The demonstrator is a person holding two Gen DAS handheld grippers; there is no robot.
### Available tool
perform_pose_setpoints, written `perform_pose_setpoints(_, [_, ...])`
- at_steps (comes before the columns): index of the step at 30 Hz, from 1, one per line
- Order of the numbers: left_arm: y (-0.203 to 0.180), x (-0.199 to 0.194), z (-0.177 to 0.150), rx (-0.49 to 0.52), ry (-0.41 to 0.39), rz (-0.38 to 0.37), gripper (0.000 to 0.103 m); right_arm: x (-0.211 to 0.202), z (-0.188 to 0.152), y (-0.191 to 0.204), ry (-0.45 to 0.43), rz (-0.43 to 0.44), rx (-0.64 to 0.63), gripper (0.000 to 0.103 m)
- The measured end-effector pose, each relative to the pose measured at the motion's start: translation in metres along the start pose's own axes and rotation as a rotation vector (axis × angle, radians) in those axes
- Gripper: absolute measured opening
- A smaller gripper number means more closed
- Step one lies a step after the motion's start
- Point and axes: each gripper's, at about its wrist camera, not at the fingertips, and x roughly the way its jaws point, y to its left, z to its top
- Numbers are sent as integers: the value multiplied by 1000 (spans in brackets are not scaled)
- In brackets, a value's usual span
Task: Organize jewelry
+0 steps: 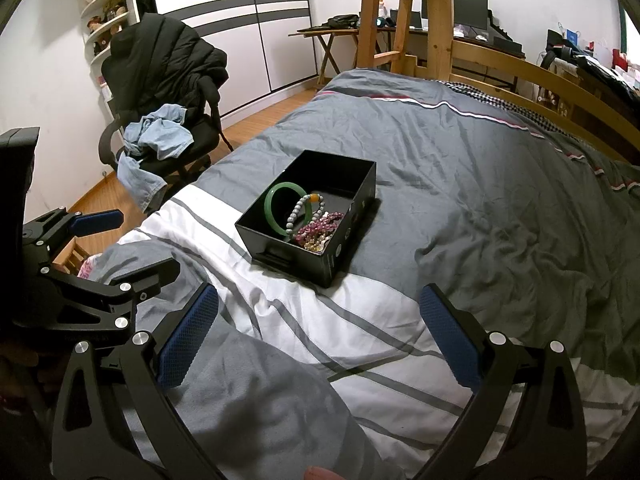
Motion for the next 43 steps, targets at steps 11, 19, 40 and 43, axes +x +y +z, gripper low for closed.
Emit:
perform_pose_setpoints(11, [0, 0, 0, 2, 0, -2, 97, 0, 0, -1, 0, 2, 1, 99])
perform_pose_setpoints(19, [0, 0, 0, 1, 1, -1, 97, 0, 0, 0, -1, 1, 2, 99])
perform_pose_setpoints(40, [-1, 1, -1, 4, 4, -7, 97, 1, -1, -2, 1, 1, 4, 99])
perform_pose_setpoints(43, [2, 3, -1, 4, 8, -10, 97, 1, -1, -2, 0, 1, 10, 99])
